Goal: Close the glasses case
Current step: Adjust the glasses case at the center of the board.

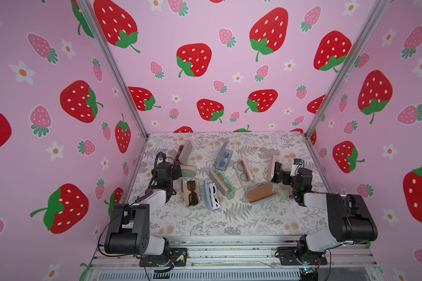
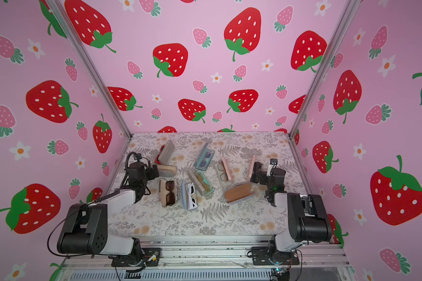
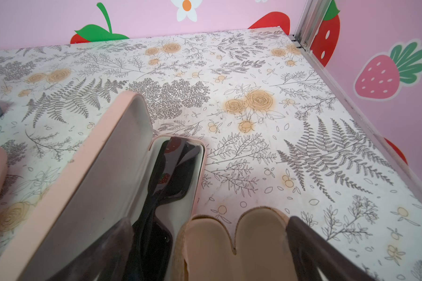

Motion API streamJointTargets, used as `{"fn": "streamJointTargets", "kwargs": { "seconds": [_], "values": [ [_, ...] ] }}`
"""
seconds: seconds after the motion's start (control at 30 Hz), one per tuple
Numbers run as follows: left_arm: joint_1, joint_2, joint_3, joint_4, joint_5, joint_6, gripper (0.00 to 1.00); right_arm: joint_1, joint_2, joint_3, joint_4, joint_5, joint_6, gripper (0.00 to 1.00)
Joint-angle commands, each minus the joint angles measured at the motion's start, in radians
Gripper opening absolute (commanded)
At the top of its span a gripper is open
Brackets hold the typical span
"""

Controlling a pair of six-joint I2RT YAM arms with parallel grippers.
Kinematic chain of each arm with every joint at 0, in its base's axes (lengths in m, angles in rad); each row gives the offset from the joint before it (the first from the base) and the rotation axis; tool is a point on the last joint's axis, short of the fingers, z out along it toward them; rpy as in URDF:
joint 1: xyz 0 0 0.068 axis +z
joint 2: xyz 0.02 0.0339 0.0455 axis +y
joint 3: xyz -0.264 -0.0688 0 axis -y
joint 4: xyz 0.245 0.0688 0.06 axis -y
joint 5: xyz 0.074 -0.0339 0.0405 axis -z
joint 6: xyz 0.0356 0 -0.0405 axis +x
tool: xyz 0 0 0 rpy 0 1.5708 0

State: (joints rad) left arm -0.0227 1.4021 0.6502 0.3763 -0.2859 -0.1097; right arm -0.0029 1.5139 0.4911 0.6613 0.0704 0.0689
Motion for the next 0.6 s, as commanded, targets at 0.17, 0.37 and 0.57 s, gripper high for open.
{"fn": "streamJointTargets", "kwargs": {
  "seconds": [0.17, 0.37, 0.57],
  "values": [
    [-0.006, -0.182, 0.124, -0.41, -0.068, -0.173, 1.0, -0.007, -0.161, 0.058, -0.269, 0.054, 0.057, 0.99],
    [-0.006, -0.249, 0.278, -0.684, -0.072, -0.333, 1.0, -0.007, -0.334, 0.088, -0.429, 0.203, 0.214, 0.99],
    [-0.003, -0.326, 0.283, -0.669, 0.129, -0.427, 1.0, -0.008, -0.498, 0.227, -0.788, 0.249, 0.428, 0.99]
  ]
}}
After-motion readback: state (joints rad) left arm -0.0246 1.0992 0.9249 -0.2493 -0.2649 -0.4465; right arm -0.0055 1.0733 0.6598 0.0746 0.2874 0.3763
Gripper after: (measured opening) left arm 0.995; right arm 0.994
